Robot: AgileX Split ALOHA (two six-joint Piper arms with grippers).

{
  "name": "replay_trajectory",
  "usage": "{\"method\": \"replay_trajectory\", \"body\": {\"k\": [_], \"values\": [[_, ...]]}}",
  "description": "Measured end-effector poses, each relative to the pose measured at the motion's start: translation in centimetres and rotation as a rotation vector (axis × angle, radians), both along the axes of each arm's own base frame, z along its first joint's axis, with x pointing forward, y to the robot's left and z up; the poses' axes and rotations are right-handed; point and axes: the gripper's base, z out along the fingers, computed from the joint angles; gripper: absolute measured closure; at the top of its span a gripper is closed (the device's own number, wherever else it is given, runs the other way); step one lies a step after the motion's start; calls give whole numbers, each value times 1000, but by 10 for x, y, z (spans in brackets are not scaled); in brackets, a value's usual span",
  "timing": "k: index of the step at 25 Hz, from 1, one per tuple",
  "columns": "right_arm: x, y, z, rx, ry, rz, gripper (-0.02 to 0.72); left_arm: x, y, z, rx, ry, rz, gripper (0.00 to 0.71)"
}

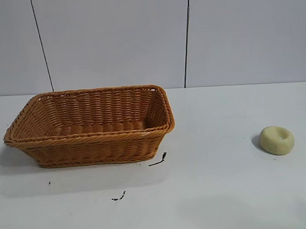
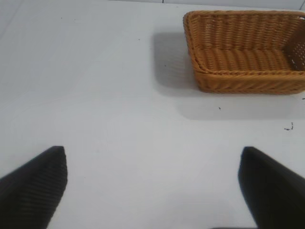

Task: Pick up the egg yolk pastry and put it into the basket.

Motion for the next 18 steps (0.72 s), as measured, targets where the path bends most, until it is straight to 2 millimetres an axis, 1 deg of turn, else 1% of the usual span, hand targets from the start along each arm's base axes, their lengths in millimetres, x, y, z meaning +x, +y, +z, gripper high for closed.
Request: {"method": "replay_trajectory", "body": {"k": [2,5,9,11,13,15,18], "values": [[19,0,12,-8,50,-1,19,0,0,0,0,0,0,14],[56,2,26,-16,161,-1,19,0,0,0,0,0,0,14],[117,5,31,-25,332,0,19,0,0,0,0,0,0,14],[150,6,29,-29,414,0,19,0,0,0,0,0,0,14],[182,8,23,-31,488,1,19,0,0,0,0,0,0,14],[215,9,14,-34,564,1,19,0,0,0,0,0,0,14],[257,11,-1,-38,651,0,19,0,0,0,0,0,0,14]]}}
